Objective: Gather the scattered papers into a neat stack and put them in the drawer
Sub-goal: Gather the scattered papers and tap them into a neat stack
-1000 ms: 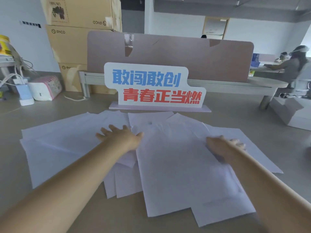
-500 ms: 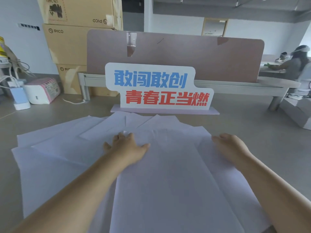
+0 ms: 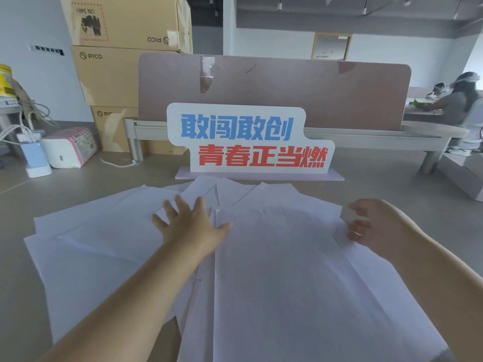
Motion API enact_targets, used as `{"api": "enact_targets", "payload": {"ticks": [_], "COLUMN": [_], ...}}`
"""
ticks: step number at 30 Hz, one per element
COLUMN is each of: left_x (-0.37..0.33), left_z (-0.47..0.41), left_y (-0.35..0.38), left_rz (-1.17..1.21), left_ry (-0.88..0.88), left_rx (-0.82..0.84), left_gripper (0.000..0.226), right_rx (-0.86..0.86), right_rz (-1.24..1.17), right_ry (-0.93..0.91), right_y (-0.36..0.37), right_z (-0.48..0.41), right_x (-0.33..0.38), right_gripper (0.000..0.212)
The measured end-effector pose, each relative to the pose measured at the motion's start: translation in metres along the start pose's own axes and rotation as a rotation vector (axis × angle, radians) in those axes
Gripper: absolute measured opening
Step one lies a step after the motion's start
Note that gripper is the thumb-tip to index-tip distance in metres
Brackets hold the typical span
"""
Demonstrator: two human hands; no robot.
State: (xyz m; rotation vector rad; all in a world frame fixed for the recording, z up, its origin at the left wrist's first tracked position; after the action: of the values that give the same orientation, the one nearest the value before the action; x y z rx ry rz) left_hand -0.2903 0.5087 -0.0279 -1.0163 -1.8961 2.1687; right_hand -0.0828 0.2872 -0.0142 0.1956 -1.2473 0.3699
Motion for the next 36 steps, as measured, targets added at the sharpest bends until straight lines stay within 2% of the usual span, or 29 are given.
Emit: {"api": "enact_targets", "payload": {"ticks": [2, 4, 8, 10, 13, 15, 17, 22, 24, 26, 28, 30, 31, 33, 34, 36], "left_x": [0.007, 0.008, 0.005, 0.006, 0.004, 0.004, 0.006, 0.013, 0.014, 0.013, 0.01, 0.004, 0.003, 0.0, 0.0, -0.001], "left_z": [-0.001, 0.0, -0.003, -0.004, -0.005, -0.005, -0.007, -0.008, -0.008, -0.008, -0.01, -0.013, -0.013, -0.014, -0.015, -0.016], "left_y": [0.01, 0.015, 0.014, 0.015, 0.011, 0.005, 0.0, -0.01, -0.014, -0.018, -0.018, -0.015, -0.014, -0.012, -0.011, -0.012], "left_rz": [-0.051, -0.061, -0.124, -0.141, -0.102, -0.031, 0.059, 0.261, 0.363, 0.595, 1.016, 1.334, 1.403, 1.485, 1.523, 1.576], "left_ry": [-0.086, -0.103, -0.097, -0.086, -0.052, -0.014, 0.019, 0.016, -0.021, -0.027, -0.046, -0.071, -0.069, -0.07, -0.074, -0.055], "left_rx": [0.145, 0.183, 0.101, 0.078, -0.001, -0.074, -0.136, -0.221, -0.24, -0.249, -0.145, 0.066, 0.161, 0.286, 0.326, 0.358], "left_gripper": [0.097, 0.095, 0.087, 0.083, 0.073, 0.063, 0.055, 0.038, 0.048, 0.061, 0.067, 0.058, 0.051, 0.051, 0.052, 0.04], "right_rx": [0.053, 0.099, 0.172, 0.281, 0.421, 0.469, 0.422, 0.39, 0.403, 0.421, 0.449, 0.441, 0.435, 0.416, 0.402, 0.373], "right_rz": [-0.021, -0.01, 0.109, 0.236, 0.325, 0.386, 0.435, 0.351, 0.244, 0.147, 0.085, 0.056, 0.045, 0.005, -0.025, -0.072], "right_ry": [0.076, 0.136, 0.193, 0.141, 0.047, -0.017, -0.051, -0.071, -0.099, -0.124, -0.158, -0.188, -0.202, -0.228, -0.241, -0.255], "right_y": [0.0, 0.002, 0.006, 0.012, 0.024, 0.032, 0.033, 0.024, 0.019, 0.015, 0.015, 0.016, 0.017, 0.019, 0.02, 0.021], "right_z": [0.001, 0.006, 0.01, 0.009, 0.012, 0.012, 0.008, 0.001, 0.001, 0.002, 0.002, 0.002, 0.003, 0.006, 0.006, 0.007], "right_x": [0.0, 0.001, 0.0, -0.001, -0.007, -0.013, -0.019, -0.017, -0.014, -0.01, -0.009, -0.009, -0.009, -0.008, -0.008, -0.008], "right_gripper": [0.029, 0.035, 0.045, 0.048, 0.035, 0.029, 0.028, 0.024, 0.021, 0.021, 0.026, 0.028, 0.029, 0.031, 0.03, 0.026]}}
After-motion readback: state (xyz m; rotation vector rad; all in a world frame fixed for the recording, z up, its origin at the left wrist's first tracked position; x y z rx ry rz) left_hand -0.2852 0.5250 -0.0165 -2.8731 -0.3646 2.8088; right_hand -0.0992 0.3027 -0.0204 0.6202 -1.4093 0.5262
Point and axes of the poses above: each hand's wrist, its own z-axis away from the middle knuckle, its own y-axis out of the palm, x = y × z, the point moved 3 cm from there along -z, towards the middle knuckle, and after that the axes turned 10 degrees about z, right-handed, at the moved point
